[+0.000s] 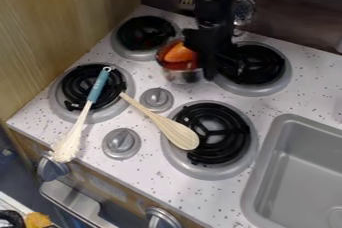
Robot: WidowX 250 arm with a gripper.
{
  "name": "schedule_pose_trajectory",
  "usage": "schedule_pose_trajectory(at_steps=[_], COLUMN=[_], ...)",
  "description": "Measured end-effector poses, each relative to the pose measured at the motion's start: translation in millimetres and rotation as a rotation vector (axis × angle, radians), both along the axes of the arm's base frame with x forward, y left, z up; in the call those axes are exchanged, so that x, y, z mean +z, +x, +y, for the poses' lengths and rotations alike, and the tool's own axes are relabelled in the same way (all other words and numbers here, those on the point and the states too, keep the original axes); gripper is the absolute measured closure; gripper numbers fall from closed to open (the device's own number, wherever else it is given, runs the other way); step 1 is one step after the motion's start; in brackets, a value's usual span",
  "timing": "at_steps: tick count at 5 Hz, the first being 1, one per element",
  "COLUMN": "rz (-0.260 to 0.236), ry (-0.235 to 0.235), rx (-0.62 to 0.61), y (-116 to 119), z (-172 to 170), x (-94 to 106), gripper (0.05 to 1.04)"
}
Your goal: Move silver pot to middle
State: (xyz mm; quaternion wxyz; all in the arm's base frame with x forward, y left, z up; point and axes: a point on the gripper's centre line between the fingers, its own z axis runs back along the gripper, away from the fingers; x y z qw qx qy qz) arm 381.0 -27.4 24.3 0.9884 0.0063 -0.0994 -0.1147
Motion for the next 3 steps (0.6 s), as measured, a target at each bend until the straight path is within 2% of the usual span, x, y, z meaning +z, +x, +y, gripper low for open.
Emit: schedule_pose_trajectory(at_steps=[1,3], rz=[0.026,-0.039], ry=[0.002,0.013], rx=[0.025,-0.005], y=[-12.8,-14.6], z=[-26.9,-33.0], x=[-7.2,-13.6], gripper=[1.000,1.000])
